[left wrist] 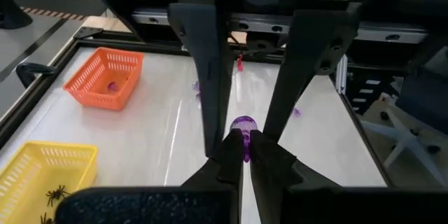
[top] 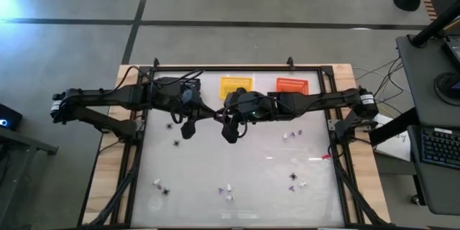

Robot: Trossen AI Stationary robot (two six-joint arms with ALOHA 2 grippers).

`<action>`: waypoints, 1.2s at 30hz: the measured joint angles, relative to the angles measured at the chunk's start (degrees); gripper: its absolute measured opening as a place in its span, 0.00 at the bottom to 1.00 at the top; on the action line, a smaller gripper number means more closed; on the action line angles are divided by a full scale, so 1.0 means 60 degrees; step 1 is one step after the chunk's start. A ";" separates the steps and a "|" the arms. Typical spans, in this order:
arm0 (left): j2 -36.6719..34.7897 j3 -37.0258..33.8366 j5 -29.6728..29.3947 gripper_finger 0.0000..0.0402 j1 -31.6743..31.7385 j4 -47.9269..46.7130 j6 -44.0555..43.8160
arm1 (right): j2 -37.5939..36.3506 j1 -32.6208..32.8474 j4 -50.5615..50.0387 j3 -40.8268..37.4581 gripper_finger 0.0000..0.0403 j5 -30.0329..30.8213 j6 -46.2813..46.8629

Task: Sort Halloween decoration
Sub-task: Put the purple witch hat toy into the orange basket

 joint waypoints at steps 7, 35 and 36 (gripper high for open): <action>0.0129 0.0000 0.0008 0.00 -0.0001 0.0041 0.0000 | 0.0000 0.0004 -0.0096 -0.0015 0.10 -0.0012 -0.0080; 0.0096 0.0000 -0.0099 0.21 0.0062 -0.0045 -0.0047 | -0.0018 0.0004 -0.0315 -0.0004 0.07 -0.0018 0.0564; 0.0095 0.0000 -0.0109 0.22 0.0062 -0.0060 -0.0047 | -0.0018 0.0004 -0.0323 -0.0004 0.07 -0.0019 0.0563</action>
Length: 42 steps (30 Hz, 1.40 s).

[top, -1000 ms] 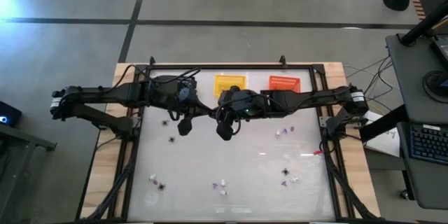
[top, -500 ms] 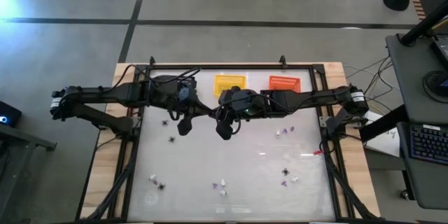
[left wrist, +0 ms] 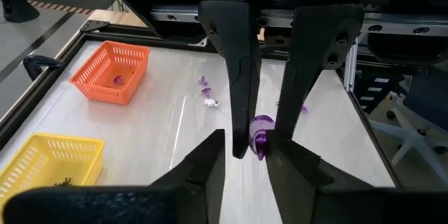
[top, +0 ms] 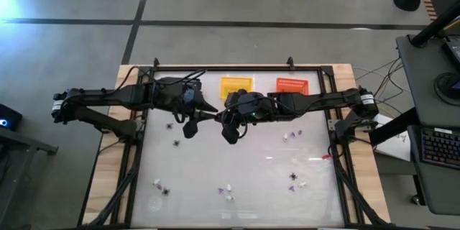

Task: Sort Halloween decoration
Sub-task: Put the purple witch hat toy into the orange basket

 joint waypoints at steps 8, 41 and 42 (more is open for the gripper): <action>-0.0084 0.0271 -0.0021 0.26 0.0002 -0.0509 0.0090 | -0.0057 -0.0022 -0.0604 0.0000 0.07 0.0171 0.0059; -0.0196 0.1368 -0.3101 0.26 0.0022 -0.5080 0.1293 | -0.0590 -0.1943 -0.7819 -0.0211 0.06 0.1847 0.2081; -0.0214 0.1314 -0.3275 0.26 0.0022 -0.5137 0.1298 | -0.0590 -0.2092 -0.7815 -0.0275 0.06 0.1738 0.2019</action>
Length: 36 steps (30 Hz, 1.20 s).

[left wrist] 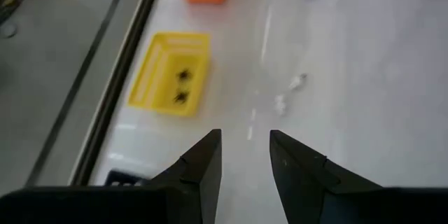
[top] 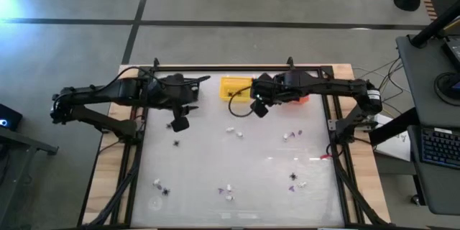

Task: Sort Halloween decoration
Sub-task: Put the purple witch hat toy into the orange basket

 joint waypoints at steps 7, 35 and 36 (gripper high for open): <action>-0.0091 -0.0326 -0.0314 0.26 0.0134 -0.0621 0.0032 | 0.0004 -0.1319 -0.0015 -0.0614 0.06 -0.0523 -0.0550; -0.0600 -0.0334 -0.1220 0.26 0.2156 -0.1157 0.0024 | 0.0014 -0.5273 0.1288 -0.3756 0.06 -0.2256 -0.3046; -0.0600 -0.0334 -0.1220 0.26 0.2214 -0.1158 0.0024 | 0.0018 -0.5305 0.1396 -0.3864 0.06 -0.2274 -0.3109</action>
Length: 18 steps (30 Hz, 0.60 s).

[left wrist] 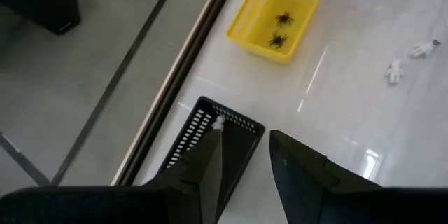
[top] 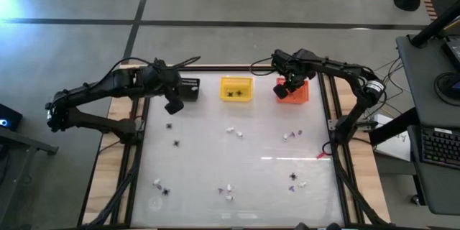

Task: Sort Halloween decoration
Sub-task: Put the purple witch hat toy into the orange basket

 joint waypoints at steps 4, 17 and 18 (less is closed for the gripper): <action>0.0000 0.0000 0.0000 0.26 0.0174 -0.0062 0.0000 | 0.0000 -0.0112 0.0411 -0.0355 0.06 -0.0019 -0.0139; -0.0019 0.0000 0.0004 0.26 0.0289 -0.0433 -0.0285 | 0.0015 -0.0545 0.1581 -0.1403 0.06 -0.0674 -0.0600; -0.0025 0.0000 0.0004 0.26 0.0289 -0.0446 -0.0288 | 0.0015 -0.0569 0.1634 -0.1437 0.06 -0.0674 -0.0600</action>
